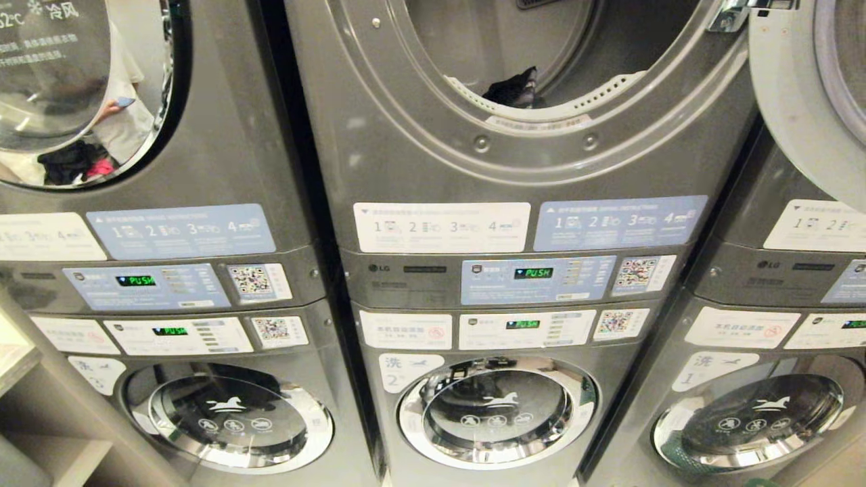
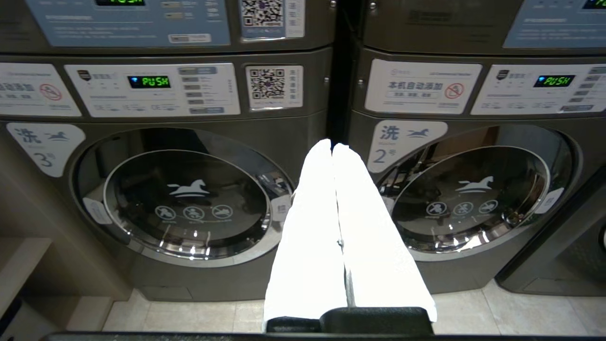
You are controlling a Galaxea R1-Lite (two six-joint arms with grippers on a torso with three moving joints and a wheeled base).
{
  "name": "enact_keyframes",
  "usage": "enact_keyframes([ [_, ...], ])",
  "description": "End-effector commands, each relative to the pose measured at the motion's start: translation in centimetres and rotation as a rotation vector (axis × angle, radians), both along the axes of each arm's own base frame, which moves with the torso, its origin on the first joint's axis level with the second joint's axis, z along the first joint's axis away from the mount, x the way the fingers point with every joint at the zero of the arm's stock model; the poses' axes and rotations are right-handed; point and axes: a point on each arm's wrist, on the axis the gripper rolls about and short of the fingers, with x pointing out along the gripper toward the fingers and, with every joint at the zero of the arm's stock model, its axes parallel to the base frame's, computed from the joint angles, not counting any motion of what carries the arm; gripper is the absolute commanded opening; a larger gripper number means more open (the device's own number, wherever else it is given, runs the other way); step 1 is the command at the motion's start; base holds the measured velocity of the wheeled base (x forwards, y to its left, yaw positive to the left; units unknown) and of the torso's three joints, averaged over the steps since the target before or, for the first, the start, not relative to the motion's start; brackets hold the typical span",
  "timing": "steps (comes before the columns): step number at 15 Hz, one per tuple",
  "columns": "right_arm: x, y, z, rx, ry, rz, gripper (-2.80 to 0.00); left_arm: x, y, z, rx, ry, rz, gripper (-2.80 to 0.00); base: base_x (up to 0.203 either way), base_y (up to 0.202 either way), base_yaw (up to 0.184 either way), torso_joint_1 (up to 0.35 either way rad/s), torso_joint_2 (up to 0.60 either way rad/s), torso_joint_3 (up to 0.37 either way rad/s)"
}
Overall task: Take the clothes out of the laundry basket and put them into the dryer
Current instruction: Close the dryer
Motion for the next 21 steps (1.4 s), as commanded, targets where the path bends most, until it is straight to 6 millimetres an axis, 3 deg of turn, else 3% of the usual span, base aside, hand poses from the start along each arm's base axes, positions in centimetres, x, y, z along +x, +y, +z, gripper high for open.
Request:
enact_keyframes([
  [1, 0.00, 0.00, -0.02, -0.001, 0.000, 0.001, -2.80, 0.00, 0.00, 0.00, 0.000, -0.001, 0.001, -2.80, 0.000, -0.195, 0.003, 0.002, 0.01, 0.002],
  [21, -0.01, -0.02, 0.01, 0.013, 0.000, -0.007, -2.80, 0.00, 0.00, -0.01, 0.001, 0.000, 0.001, -2.80, 0.000, -0.194, 0.002, 0.003, 0.00, 0.002],
])
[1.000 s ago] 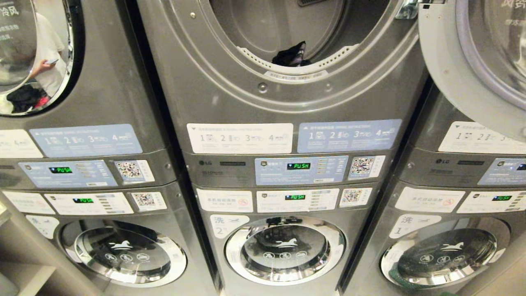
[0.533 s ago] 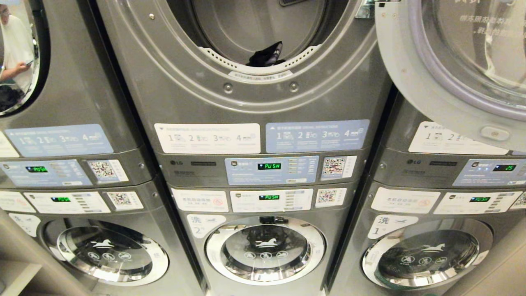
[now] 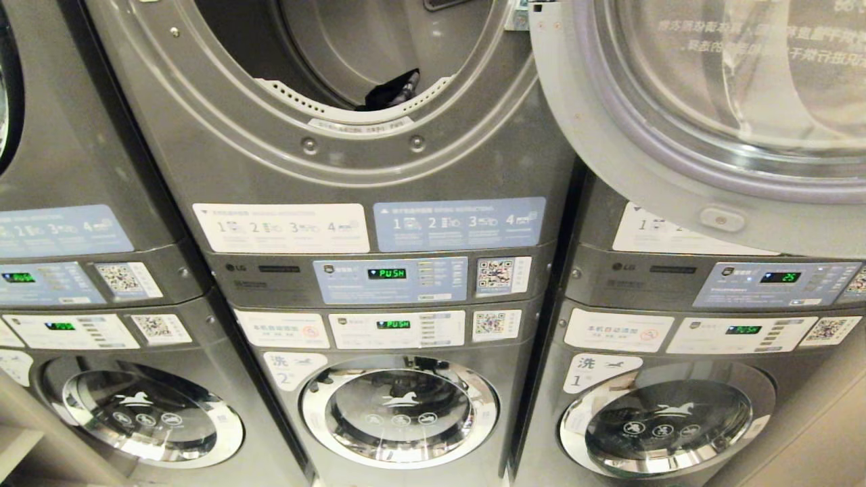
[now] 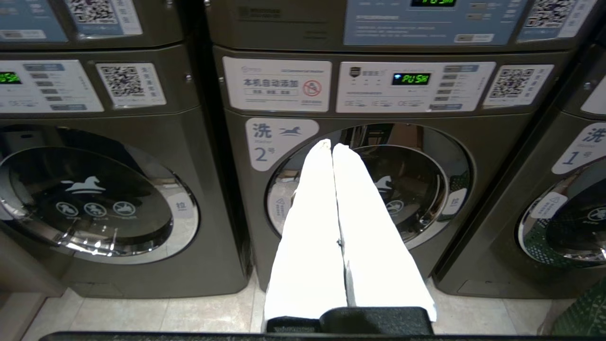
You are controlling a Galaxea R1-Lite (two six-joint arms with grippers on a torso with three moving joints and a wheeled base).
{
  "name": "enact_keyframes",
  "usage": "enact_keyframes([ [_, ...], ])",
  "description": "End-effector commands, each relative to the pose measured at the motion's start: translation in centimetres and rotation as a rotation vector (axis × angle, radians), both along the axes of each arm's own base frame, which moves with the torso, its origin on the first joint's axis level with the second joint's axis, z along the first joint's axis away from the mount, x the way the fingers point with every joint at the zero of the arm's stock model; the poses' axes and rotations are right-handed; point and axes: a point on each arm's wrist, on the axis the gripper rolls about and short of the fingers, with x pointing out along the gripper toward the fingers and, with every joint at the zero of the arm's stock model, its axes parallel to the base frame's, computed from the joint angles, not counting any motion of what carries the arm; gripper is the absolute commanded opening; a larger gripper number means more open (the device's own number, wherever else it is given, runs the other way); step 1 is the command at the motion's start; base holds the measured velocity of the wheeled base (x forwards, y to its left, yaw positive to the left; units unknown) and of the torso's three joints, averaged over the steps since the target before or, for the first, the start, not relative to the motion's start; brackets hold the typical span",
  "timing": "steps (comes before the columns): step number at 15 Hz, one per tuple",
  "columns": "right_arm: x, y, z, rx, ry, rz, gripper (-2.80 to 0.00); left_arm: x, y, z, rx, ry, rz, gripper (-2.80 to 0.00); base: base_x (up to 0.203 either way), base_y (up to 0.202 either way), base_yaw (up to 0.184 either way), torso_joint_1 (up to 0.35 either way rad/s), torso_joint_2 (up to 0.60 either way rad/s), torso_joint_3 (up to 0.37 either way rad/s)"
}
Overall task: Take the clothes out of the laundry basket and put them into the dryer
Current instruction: Close the dryer
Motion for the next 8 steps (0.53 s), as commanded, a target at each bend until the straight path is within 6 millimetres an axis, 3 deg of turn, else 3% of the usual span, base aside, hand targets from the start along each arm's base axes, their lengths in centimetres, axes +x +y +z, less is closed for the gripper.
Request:
enact_keyframes([
  [1, 0.00, 0.00, 0.00, 0.000, 0.000, 0.000, -2.80, 0.00, 0.00, -0.01, -0.001, 0.000, 0.000, -2.80, 0.000, -0.196, 0.001, 0.002, 0.00, 0.006],
  [8, 0.03, 0.01, -0.07, -0.003, -0.001, 0.003, -2.80, 0.00, 0.00, -0.01, -0.003, 0.000, 0.000, -2.80, 0.000, -0.195, 0.002, 0.001, 0.00, 0.001],
])
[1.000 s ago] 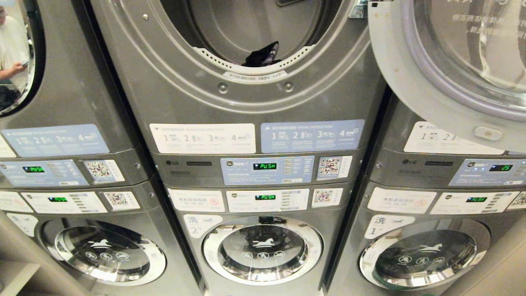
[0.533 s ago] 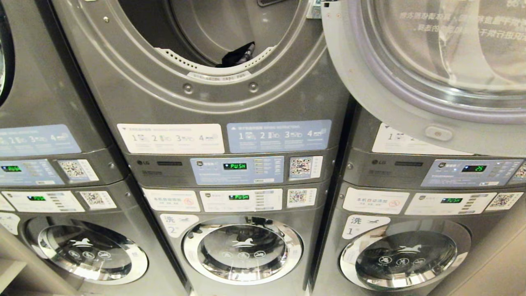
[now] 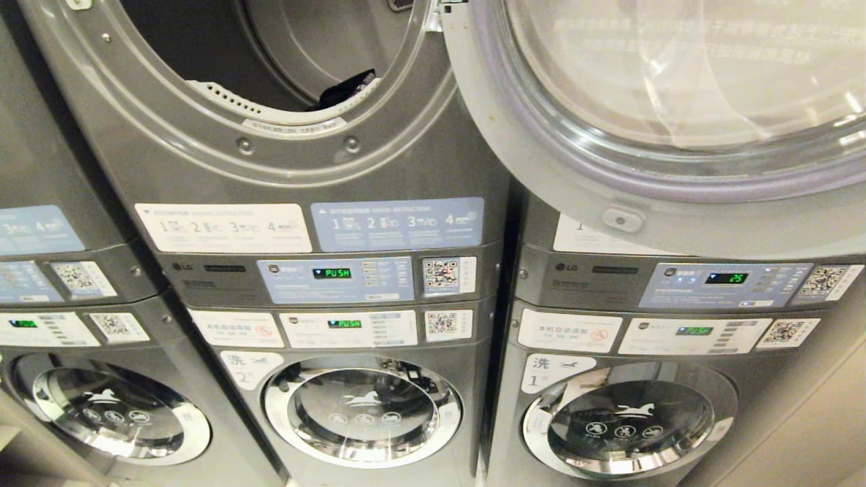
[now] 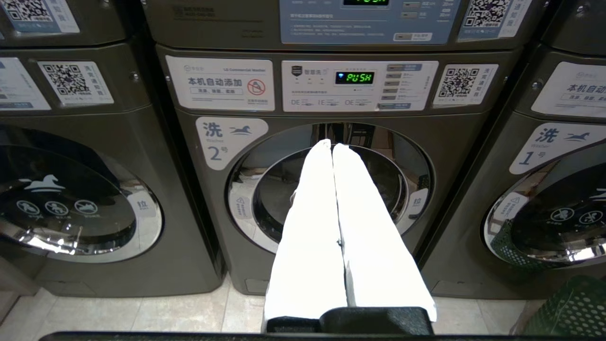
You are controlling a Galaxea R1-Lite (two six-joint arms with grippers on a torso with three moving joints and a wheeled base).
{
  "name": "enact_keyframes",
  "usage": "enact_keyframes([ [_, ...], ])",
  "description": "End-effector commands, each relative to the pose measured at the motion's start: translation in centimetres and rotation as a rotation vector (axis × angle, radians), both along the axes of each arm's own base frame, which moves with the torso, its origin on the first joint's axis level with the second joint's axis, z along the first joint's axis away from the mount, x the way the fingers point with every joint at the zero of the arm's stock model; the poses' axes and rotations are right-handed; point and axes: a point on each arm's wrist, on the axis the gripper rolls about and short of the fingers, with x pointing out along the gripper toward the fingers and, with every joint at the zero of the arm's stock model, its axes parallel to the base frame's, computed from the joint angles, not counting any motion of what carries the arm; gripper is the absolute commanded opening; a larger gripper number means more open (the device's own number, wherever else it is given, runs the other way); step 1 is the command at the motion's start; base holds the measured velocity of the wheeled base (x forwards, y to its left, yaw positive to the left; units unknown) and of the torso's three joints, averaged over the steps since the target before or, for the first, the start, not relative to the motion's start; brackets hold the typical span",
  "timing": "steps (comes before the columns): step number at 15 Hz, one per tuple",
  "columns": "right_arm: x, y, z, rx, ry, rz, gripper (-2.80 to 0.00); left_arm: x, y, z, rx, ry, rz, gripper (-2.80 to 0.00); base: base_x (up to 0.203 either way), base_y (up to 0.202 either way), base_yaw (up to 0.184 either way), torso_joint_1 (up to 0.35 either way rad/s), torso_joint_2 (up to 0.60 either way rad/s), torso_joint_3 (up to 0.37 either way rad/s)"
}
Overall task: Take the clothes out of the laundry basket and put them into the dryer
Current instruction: Close the dryer
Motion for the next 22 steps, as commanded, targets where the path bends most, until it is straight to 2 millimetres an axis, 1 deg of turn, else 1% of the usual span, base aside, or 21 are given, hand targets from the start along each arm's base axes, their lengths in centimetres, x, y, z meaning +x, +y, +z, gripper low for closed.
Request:
enact_keyframes([
  [1, 0.1, 0.0, -0.1, -0.005, -0.004, 0.001, -2.80, 0.0, 0.0, 0.0, 0.000, 0.000, 0.001, -2.80, 0.000, -0.197, 0.003, 0.002, 0.00, -0.001],
  [2, 0.1, 0.0, 0.2, -0.006, -0.032, 0.000, -2.80, 0.0, 0.0, 0.0, -0.002, 0.000, 0.001, -2.80, 0.000, -0.193, 0.001, 0.000, 0.00, 0.000],
  [3, -0.1, 0.0, 1.0, -0.008, -0.074, -0.009, -2.80, 0.0, 0.0, 0.0, -0.002, 0.000, 0.001, -2.80, 0.000, -0.163, 0.000, 0.002, 0.00, 0.007],
  [5, -1.0, -0.2, 4.2, 0.007, -0.162, -0.078, -2.80, 0.0, 0.0, 0.0, -0.002, 0.000, 0.001, -2.80, 0.000, -0.094, 0.000, 0.003, 0.00, 0.004],
  [6, -1.0, -0.2, 6.0, 0.032, -0.171, -0.103, -2.80, 0.0, 0.0, 0.0, -0.002, -0.002, 0.001, -2.80, 0.000, 0.000, 0.000, 0.000, 0.00, 0.000],
  [7, -0.7, -0.3, 8.4, 0.069, -0.173, -0.119, -2.80, 0.0, 0.0, 0.0, -0.002, -0.001, 0.001, -2.80, 0.000, 0.000, 0.000, 0.000, 0.00, 0.000],
  [9, 0.7, -0.3, 13.2, 0.151, -0.183, -0.145, -2.80, 0.0, 0.0, 0.0, -0.002, 0.000, 0.000, -2.80, 0.000, 0.000, 0.000, 0.000, 0.00, 0.000],
  [10, 2.0, -0.3, 15.1, 0.190, -0.184, -0.162, -2.80, 0.0, 0.0, 0.0, -0.002, 0.000, 0.001, -2.80, 0.000, 0.000, 0.000, 0.000, 0.00, 0.000],
  [12, 4.8, -0.5, 17.7, 0.257, -0.220, -0.179, -2.80, 0.0, 0.0, 0.0, -0.002, -0.002, 0.001, -2.80, 0.000, 0.000, 0.000, 0.000, 0.00, 0.000],
  [14, 7.0, -0.5, 19.4, 0.323, -0.281, -0.161, -2.80, 0.0, 0.0, 0.0, -0.002, 0.000, -0.001, -2.80, 0.000, 0.000, 0.000, 0.000, 0.00, 0.000],
  [16, 8.2, -0.5, 20.0, 0.386, -0.303, -0.120, -2.80, 0.0, 0.0, 0.0, -0.002, -0.001, 0.001, -2.80, 0.000, 0.000, 0.000, 0.000, 0.00, 0.000],
  [19, 9.0, -0.5, 20.2, 0.390, -0.294, -0.089, -2.80, 0.0, 0.0, 0.0, -0.002, -0.001, 0.001, -2.80, 0.000, 0.000, 0.000, 0.000, 0.00, 0.000],
  [22, 9.1, -0.3, 20.5, 0.380, -0.294, -0.009, -2.80, 0.0, 0.0, 0.0, -0.002, -0.002, 0.001, -2.80, 0.000, 0.000, 0.000, 0.000, 0.00, 0.000],
])
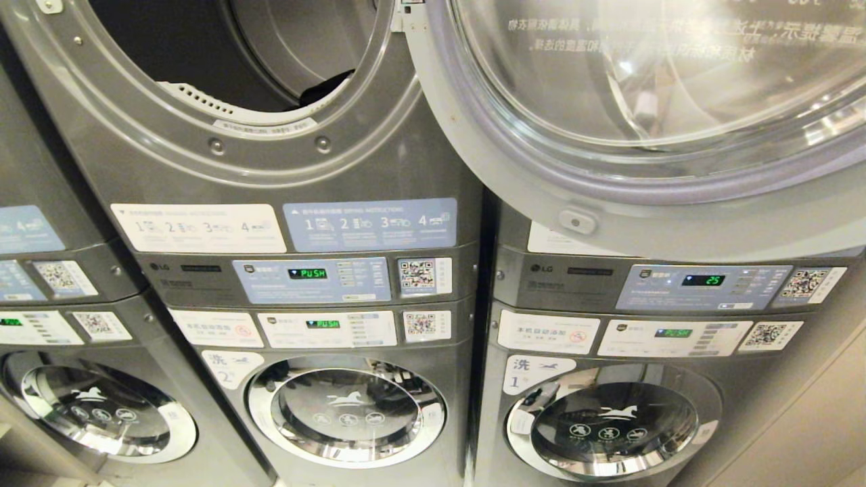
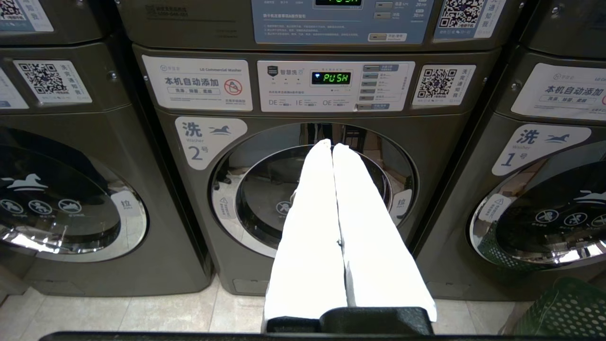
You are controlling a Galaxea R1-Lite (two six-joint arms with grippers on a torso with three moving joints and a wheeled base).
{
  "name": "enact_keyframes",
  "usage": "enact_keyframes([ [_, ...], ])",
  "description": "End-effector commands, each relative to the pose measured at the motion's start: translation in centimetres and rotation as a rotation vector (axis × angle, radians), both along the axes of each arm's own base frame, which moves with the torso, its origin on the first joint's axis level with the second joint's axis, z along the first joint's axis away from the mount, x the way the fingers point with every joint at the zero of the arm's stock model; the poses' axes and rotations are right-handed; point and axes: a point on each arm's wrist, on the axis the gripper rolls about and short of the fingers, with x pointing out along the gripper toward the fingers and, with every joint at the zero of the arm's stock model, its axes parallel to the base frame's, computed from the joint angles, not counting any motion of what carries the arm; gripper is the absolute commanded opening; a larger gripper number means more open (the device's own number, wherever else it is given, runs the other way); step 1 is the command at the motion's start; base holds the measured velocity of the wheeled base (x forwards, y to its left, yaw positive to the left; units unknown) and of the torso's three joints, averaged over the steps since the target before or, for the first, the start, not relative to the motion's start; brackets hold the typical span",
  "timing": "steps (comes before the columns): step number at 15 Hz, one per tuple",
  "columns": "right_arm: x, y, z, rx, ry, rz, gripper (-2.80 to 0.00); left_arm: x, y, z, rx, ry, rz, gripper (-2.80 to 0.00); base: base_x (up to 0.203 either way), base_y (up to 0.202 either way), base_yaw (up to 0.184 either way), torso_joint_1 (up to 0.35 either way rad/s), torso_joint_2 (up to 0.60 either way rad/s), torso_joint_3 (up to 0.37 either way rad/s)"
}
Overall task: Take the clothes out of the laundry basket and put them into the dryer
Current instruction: Close the dryer
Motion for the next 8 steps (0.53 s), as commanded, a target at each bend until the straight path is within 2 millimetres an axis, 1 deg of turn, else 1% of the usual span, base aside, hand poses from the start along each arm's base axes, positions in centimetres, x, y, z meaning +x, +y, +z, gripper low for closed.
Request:
enact_keyframes([
  [1, 0.4, 0.1, 0.1, -0.007, 0.007, 0.035, -2.80, 0.0, 0.0, 0.0, 0.000, 0.001, 0.000, -2.80, 0.000, 0.000, 0.000, 0.000, 0.00, 0.000],
  [4, 0.6, 0.2, 0.2, -0.022, 0.008, 0.097, -2.80, 0.0, 0.0, 0.0, 0.000, -0.001, 0.000, -2.80, 0.000, 0.000, 0.000, 0.000, 0.00, 0.000],
  [6, 0.9, 0.2, 0.4, -0.026, -0.012, 0.109, -2.80, 0.0, 0.0, 0.0, 0.001, -0.001, 0.000, -2.80, 0.000, 0.000, 0.000, 0.000, 0.00, 0.000],
  [8, 1.6, 0.2, 0.5, -0.028, -0.010, 0.114, -2.80, 0.0, 0.0, 0.0, 0.003, -0.001, 0.000, -2.80, 0.000, 0.000, 0.000, 0.000, 0.00, 0.000],
])
